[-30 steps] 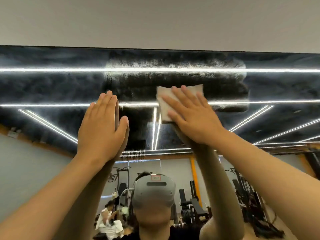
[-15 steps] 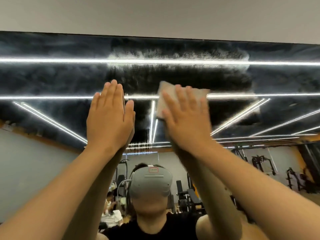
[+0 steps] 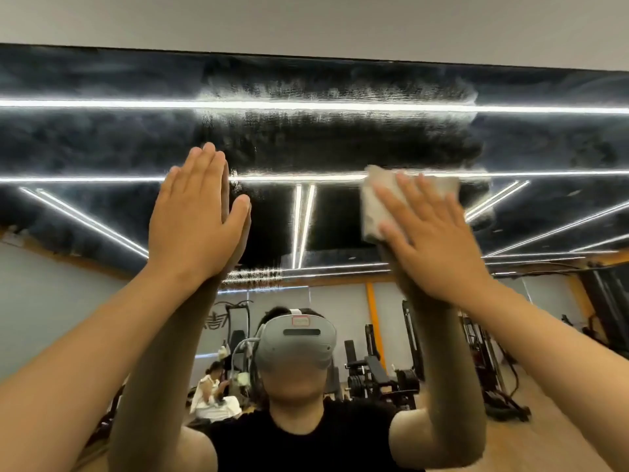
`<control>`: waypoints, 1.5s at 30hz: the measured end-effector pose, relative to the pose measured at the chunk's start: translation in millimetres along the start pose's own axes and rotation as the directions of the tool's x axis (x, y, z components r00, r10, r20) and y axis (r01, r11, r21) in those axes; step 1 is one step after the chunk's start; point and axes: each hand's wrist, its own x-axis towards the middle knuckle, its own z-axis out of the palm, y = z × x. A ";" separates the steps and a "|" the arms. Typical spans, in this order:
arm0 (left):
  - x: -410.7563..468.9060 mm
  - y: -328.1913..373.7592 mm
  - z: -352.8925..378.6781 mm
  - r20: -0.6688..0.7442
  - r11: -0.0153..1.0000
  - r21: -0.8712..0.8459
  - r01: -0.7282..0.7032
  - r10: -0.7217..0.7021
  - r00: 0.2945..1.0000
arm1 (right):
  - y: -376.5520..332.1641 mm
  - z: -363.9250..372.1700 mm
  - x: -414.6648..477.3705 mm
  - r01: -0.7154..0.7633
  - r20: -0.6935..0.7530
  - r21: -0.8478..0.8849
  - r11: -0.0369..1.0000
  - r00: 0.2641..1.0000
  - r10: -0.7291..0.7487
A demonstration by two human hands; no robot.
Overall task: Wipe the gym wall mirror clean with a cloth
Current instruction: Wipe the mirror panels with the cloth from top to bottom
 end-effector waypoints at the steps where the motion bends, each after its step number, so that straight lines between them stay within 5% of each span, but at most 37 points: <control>1: 0.2 0.4 0.5 -0.003 1.000 0.003 -0.002 0.002 1.000 | 21.0 -2.6 -8.3 -0.050 0.007 -0.017 0.999 0.999 0.050; 7: -2.6 9.3 2.7 -0.039 1.000 -0.001 0.029 -0.029 0.999 | 21.2 -2.5 -33.7 -0.312 -0.015 0.037 0.949 0.950 0.313; 11: -5.4 11.0 -1.0 -0.047 0.997 -0.076 0.018 -0.021 0.999 | -67.0 14.8 -33.5 -0.105 -0.063 0.098 0.990 0.992 0.112; 15: -49.0 33.8 -16.8 -0.058 0.911 -0.407 0.070 -0.102 0.993 | -133.5 33.8 -45.3 0.141 -0.054 0.104 0.985 0.989 -0.136; 21: -129.5 36.7 -10.7 0.060 0.994 -0.099 0.053 -0.047 0.997 | -103.9 30.3 -55.9 0.319 -0.024 0.078 0.945 0.948 -0.318; 29: -129.4 38.7 -8.6 0.079 0.997 -0.051 0.061 -0.057 0.995 | 40.7 2.4 -88.2 -0.119 0.027 0.000 0.993 0.992 0.119; 34: -129.7 42.0 -7.4 0.031 0.995 -0.071 0.067 -0.065 0.997 | 10.5 5.4 -98.5 -0.403 0.005 0.028 0.915 0.915 0.403; 39: -153.0 41.7 -19.6 -0.022 0.944 -0.325 0.055 -0.066 0.998 | -119.8 33.0 -110.3 -0.077 -0.012 0.054 0.996 0.997 0.078; 45: -216.0 37.8 -30.1 0.113 0.964 -0.205 0.171 -0.150 0.982 | -175.0 44.7 -128.2 0.243 -0.012 0.101 0.965 0.970 -0.243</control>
